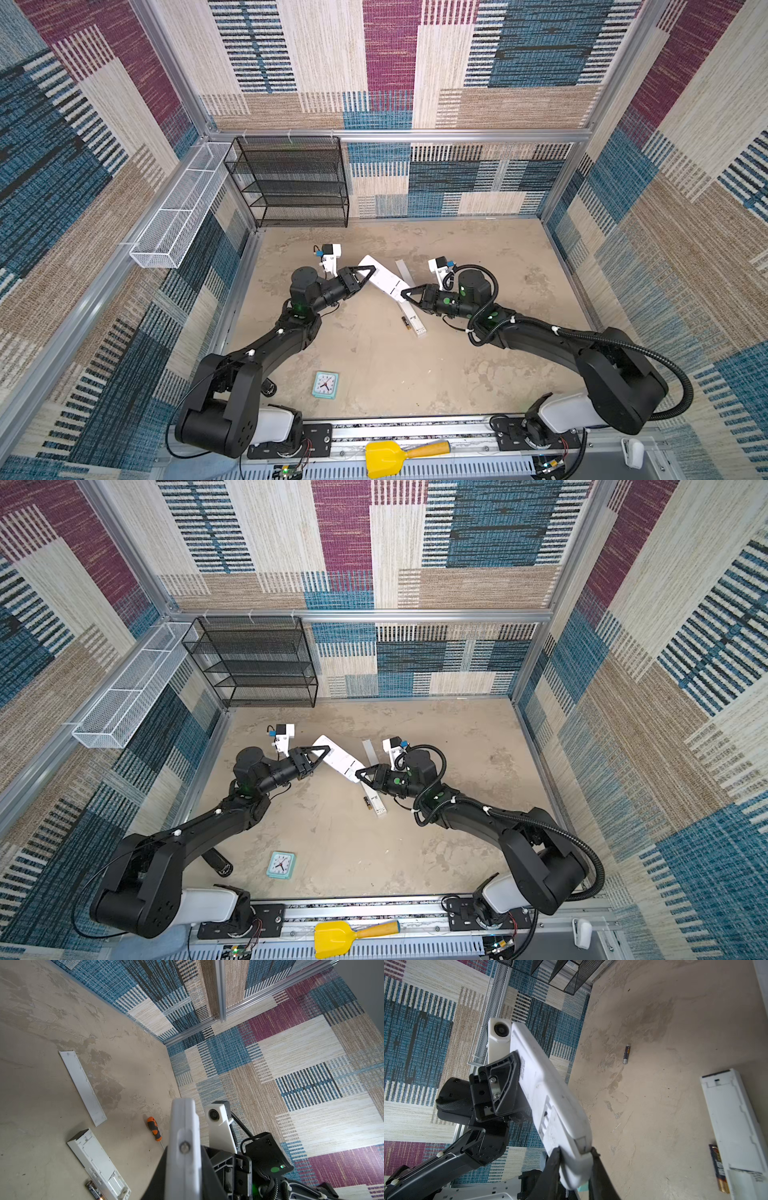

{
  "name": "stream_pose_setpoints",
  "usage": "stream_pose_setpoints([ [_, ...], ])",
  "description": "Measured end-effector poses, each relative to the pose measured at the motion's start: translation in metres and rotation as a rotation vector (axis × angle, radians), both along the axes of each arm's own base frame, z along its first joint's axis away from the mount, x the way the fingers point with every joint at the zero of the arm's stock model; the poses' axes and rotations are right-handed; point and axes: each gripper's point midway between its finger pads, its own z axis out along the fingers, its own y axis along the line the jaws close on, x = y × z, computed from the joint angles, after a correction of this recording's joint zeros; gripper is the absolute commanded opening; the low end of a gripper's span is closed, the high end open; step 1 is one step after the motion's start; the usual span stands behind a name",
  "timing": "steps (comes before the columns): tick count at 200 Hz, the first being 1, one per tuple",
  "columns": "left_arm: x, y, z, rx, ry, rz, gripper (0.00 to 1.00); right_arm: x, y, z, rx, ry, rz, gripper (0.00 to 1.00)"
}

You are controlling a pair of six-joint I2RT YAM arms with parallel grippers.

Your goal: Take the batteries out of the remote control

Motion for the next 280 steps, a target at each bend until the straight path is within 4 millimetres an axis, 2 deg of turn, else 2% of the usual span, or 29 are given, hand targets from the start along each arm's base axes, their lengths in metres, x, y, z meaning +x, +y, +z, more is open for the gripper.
stream_pose_setpoints([
  [54,0.0,0.0,0.001,-0.009,-0.02,0.001,0.0,-0.003,-0.004,0.005,-0.012,0.011,-0.009,0.13],
  [94,0.0,-0.002,-0.011,-0.01,0.019,-0.012,0.0,-0.003,-0.004,0.022,0.008,-0.033,-0.01,0.1],
  [142,0.001,-0.002,-0.013,-0.018,0.029,-0.013,0.0,-0.003,-0.004,0.022,0.006,-0.032,-0.013,0.0],
  [167,0.001,-0.002,-0.014,-0.018,0.034,-0.013,0.0,-0.003,-0.004,0.023,-0.001,-0.046,-0.009,0.0],
  [214,0.003,0.001,-0.022,-0.023,0.052,-0.01,0.0,0.002,-0.003,0.045,-0.029,-0.127,-0.002,0.0],
  [256,0.007,0.006,-0.043,-0.016,0.128,-0.017,0.0,0.024,-0.007,0.073,-0.17,-0.271,-0.047,0.0],
  [269,0.008,0.007,-0.055,-0.004,0.18,-0.027,0.0,0.04,-0.01,0.074,-0.263,-0.313,-0.075,0.0],
  [280,0.008,0.006,-0.066,0.017,0.229,-0.042,0.0,0.057,-0.015,0.067,-0.373,-0.338,-0.105,0.0],
])
